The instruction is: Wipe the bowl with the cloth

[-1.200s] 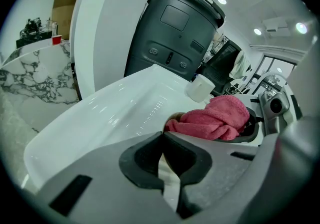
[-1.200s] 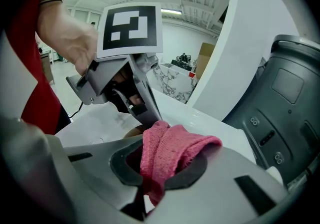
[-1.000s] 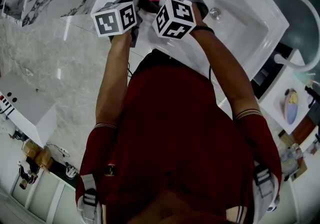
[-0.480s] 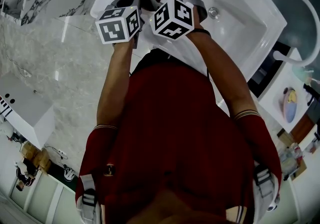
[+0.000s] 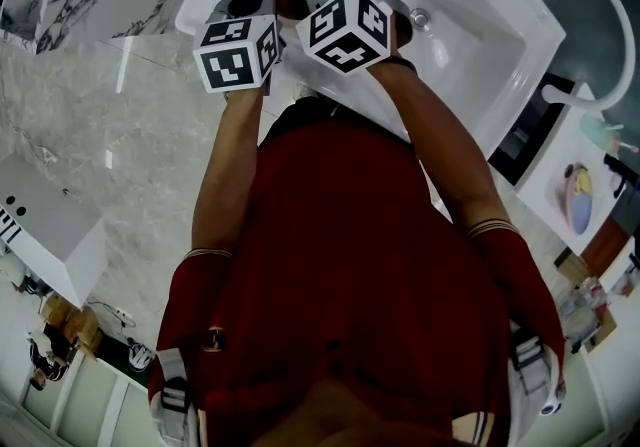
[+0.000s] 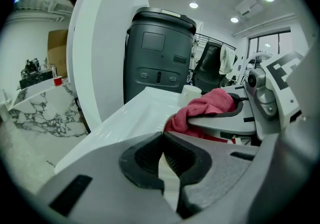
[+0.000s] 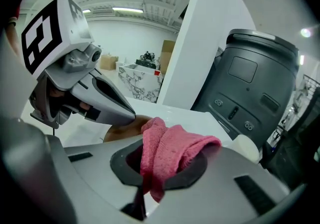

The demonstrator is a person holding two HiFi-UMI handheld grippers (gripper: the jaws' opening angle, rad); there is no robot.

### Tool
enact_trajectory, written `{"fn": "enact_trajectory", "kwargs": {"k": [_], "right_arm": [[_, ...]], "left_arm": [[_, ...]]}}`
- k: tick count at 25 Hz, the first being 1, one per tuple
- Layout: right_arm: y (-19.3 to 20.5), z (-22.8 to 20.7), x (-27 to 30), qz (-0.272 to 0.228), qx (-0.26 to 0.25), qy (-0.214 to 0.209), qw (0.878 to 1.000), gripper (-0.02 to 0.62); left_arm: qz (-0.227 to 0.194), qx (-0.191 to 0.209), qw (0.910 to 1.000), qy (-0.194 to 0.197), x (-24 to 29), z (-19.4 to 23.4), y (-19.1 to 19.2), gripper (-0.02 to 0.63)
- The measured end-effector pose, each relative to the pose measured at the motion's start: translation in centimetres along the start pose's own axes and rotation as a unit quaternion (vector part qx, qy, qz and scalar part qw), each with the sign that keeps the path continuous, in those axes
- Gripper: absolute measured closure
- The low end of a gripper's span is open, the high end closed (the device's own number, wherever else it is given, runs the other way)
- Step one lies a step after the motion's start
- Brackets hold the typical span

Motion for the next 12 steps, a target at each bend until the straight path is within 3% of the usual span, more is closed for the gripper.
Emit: {"fn": "enact_trajectory", "kwargs": {"k": [12], "right_arm": [[0.5,0.6,-2.0,0.007,0.025,0.021,0.999,0.566]], "left_arm": [[-0.042,0.010,0.9991,-0.004,-1.9,0.2,-0.5,0.592]]}}
Point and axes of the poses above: the fingertips, and each gripper's own axes: x forward along the fingers, z to its left, y out of its underside, the point moved 5 cm from there along -x, backward along the fingers, and after that the axes turned 12 degrees about -y, right-handed, at the moved point
